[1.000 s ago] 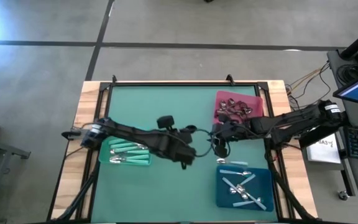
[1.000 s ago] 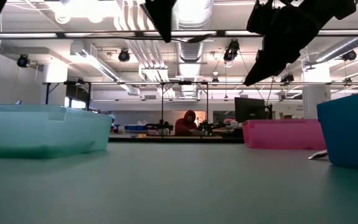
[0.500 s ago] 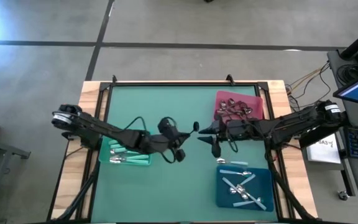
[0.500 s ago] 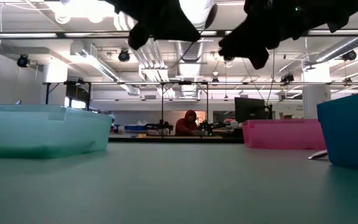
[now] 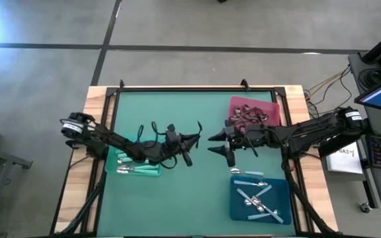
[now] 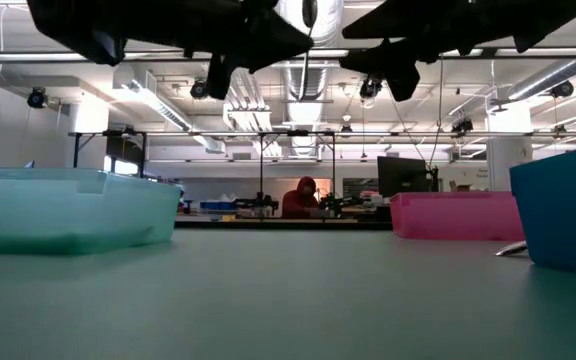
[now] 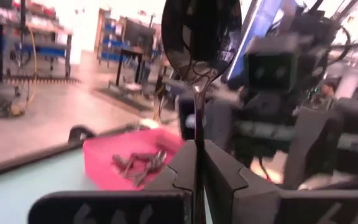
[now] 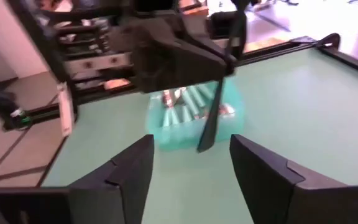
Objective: Sort silverware by color (type)
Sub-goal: Put the black spoon into the red bin
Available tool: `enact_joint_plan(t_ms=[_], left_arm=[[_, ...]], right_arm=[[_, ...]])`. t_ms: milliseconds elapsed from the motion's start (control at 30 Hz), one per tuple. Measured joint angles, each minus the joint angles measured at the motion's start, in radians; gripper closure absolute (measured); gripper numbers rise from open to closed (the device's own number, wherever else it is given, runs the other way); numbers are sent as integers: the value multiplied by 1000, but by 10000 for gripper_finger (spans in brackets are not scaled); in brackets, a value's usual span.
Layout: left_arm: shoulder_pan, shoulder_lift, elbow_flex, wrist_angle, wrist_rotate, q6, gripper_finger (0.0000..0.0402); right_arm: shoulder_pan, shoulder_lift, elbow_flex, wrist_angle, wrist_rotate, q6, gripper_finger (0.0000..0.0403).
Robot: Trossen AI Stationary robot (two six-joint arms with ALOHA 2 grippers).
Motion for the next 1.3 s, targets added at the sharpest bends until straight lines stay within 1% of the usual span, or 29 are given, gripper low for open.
enact_joint_plan(t_ms=[133,300,367,533,667,733,800,1067,1100,1167,1300], left_arm=[[3,50,59,25,-19,38,401],[6,127,145,29,-56,72,401],[5,140,168,39,-69,104,401],[5,157,184,63,-69,110,401],[5,157,184,71,-55,93,401],[5,157,184,70,-53,89,401],[5,157,185,70,-53,88,401],[6,157,198,70,-31,88,401],[6,157,198,70,-30,88,401],[6,157,198,70,-24,87,400],[6,157,198,70,-23,87,400]], right_arm=[[-10,18,3,20,34,14,187],[-18,54,22,15,37,20,191],[-24,67,29,9,62,25,194],[-38,73,29,10,115,21,197],[-45,73,30,11,118,3,203],[-47,73,30,14,117,2,217],[-47,73,30,16,117,-2,241],[-57,73,30,22,110,-59,373],[-57,73,30,21,110,-69,383],[-58,73,30,22,104,-80,391],[-58,72,30,23,102,-86,394]])
